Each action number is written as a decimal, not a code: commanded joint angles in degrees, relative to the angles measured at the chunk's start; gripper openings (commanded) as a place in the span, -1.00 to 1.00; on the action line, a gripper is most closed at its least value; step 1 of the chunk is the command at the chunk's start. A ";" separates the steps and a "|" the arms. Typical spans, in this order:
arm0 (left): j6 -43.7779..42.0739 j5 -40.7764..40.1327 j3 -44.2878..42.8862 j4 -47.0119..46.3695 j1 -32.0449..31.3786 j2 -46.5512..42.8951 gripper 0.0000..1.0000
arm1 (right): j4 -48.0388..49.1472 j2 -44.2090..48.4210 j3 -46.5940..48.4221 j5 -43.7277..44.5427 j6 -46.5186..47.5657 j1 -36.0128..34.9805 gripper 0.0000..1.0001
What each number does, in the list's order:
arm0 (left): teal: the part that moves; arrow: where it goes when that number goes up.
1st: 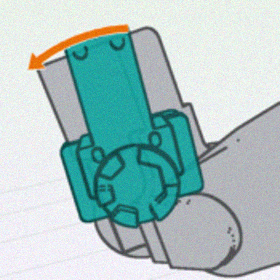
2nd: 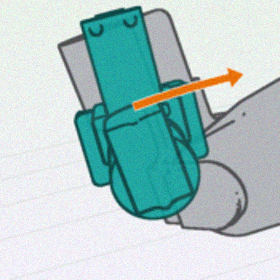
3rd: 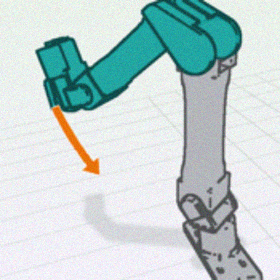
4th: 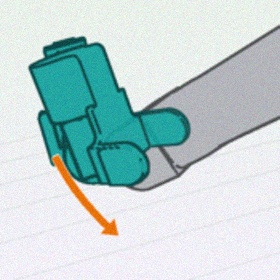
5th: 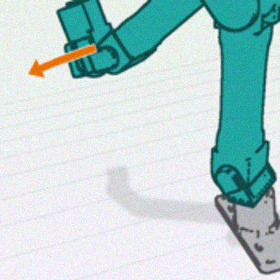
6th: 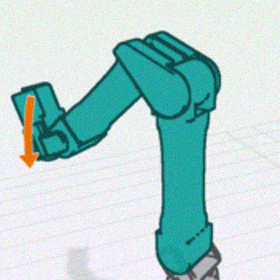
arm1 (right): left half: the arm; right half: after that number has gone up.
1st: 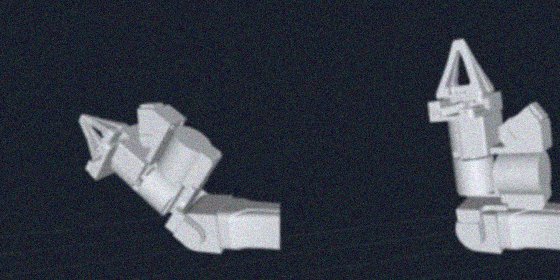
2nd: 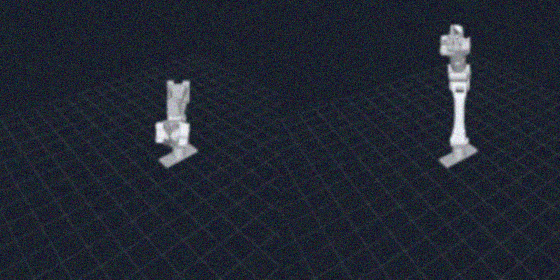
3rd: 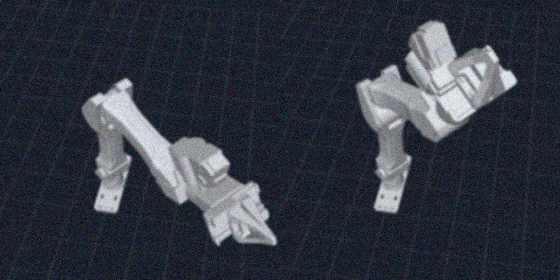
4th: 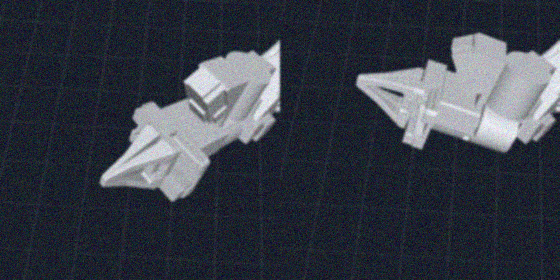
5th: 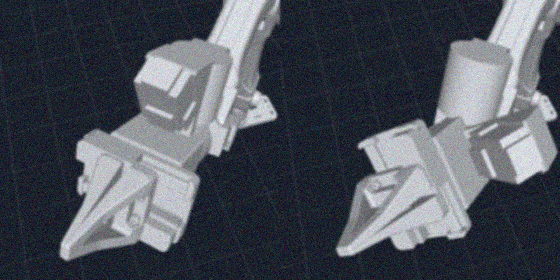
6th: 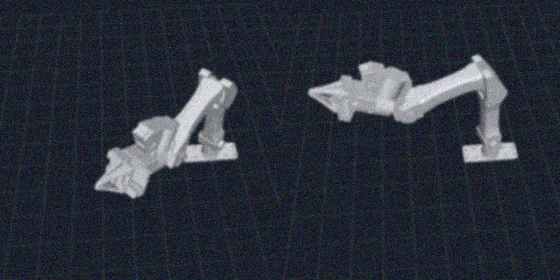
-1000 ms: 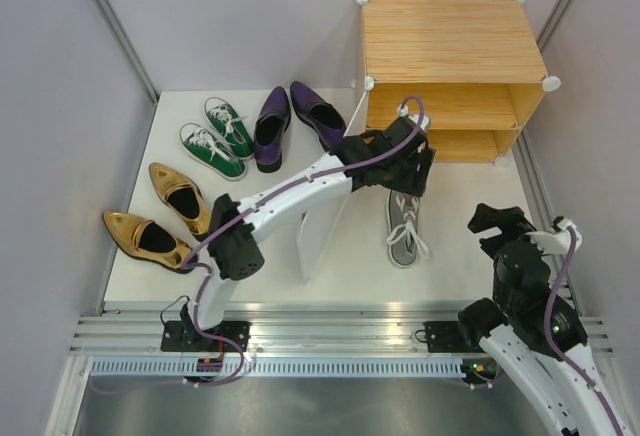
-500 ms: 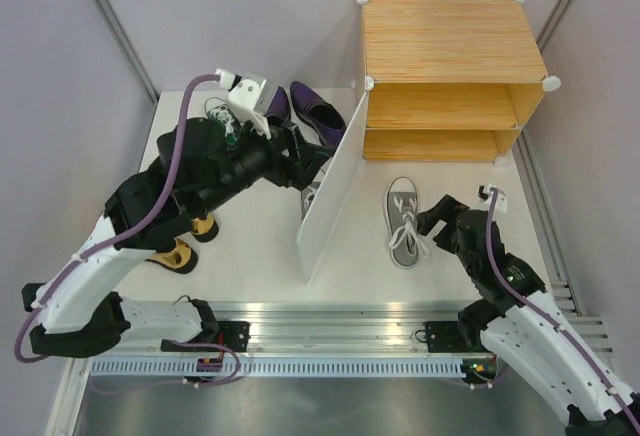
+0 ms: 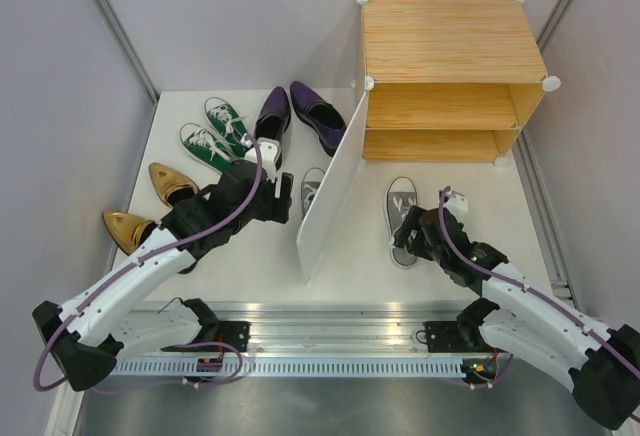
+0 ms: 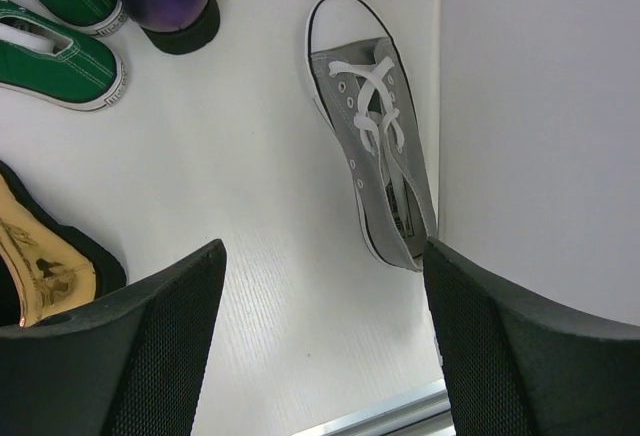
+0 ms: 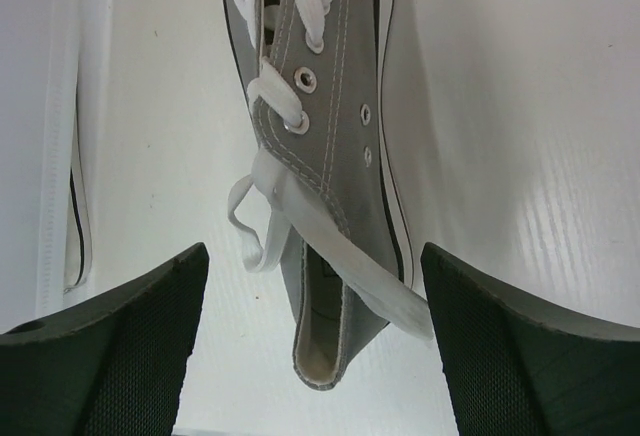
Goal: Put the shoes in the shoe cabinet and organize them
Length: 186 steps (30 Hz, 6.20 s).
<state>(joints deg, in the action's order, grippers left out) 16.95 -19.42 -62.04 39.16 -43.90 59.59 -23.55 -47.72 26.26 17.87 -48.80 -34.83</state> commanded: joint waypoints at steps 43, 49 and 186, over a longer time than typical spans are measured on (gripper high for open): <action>-7.28 1.58 6.85 -6.28 0.04 -6.07 0.65 | 17.04 -32.16 2.22 18.17 1.95 -13.95 0.77; -7.54 1.93 6.93 -6.11 0.13 -5.63 0.65 | 19.24 -32.00 0.99 16.85 3.00 -12.98 0.51; -8.60 3.25 7.02 -6.02 0.04 -4.75 0.67 | 41.04 -57.04 50.47 -3.45 44.67 13.21 0.89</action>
<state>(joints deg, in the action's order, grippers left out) 9.91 -16.32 -55.09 34.96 -43.83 54.78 15.66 -102.65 75.05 16.47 -5.48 -21.26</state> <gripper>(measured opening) 0.834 0.943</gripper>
